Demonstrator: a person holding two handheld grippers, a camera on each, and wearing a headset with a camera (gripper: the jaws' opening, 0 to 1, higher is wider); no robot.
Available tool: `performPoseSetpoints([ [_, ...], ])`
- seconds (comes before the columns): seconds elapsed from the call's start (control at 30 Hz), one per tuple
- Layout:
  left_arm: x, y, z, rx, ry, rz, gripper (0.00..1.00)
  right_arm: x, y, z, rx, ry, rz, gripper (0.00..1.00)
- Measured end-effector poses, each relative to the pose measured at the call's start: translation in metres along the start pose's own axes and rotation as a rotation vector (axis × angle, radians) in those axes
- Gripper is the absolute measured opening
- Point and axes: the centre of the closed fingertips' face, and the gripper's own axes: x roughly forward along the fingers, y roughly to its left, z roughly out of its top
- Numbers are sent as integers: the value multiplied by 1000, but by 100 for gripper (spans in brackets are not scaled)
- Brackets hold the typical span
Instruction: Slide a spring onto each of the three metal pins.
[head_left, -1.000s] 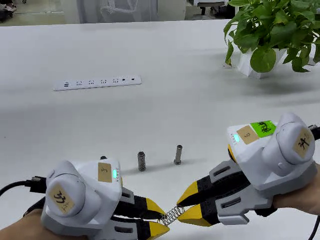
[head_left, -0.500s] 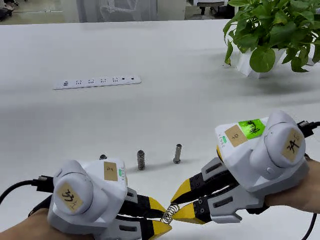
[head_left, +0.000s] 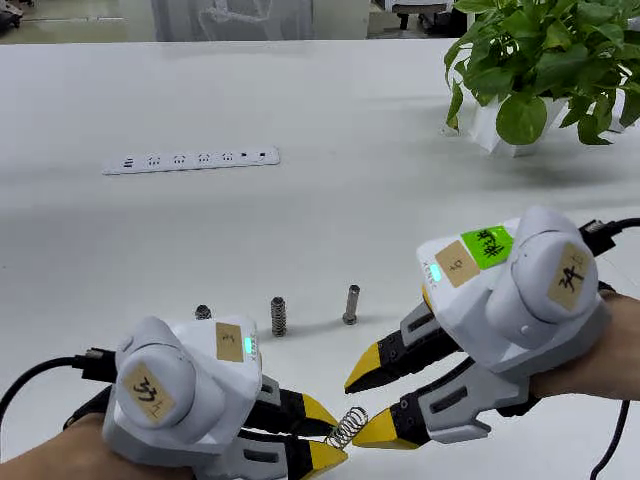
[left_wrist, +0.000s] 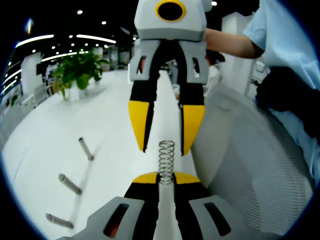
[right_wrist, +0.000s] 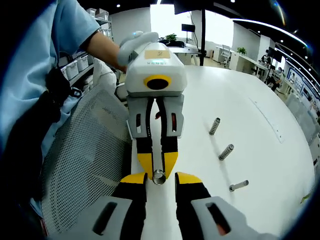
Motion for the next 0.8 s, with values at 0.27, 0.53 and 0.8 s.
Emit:
performPoseSetpoints([
  [0.27, 3, -1, 4, -3, -12, 0, 9, 8, 7, -7, -11, 64, 55, 18],
  [0.53, 3, -2, 5, -2, -13, -5, 9, 11, 6, -12, -26, 99, 70, 15],
  [0.8, 5, -4, 8, -5, -20, -13, 9, 12, 8, -17, -23, 122, 86, 13],
])
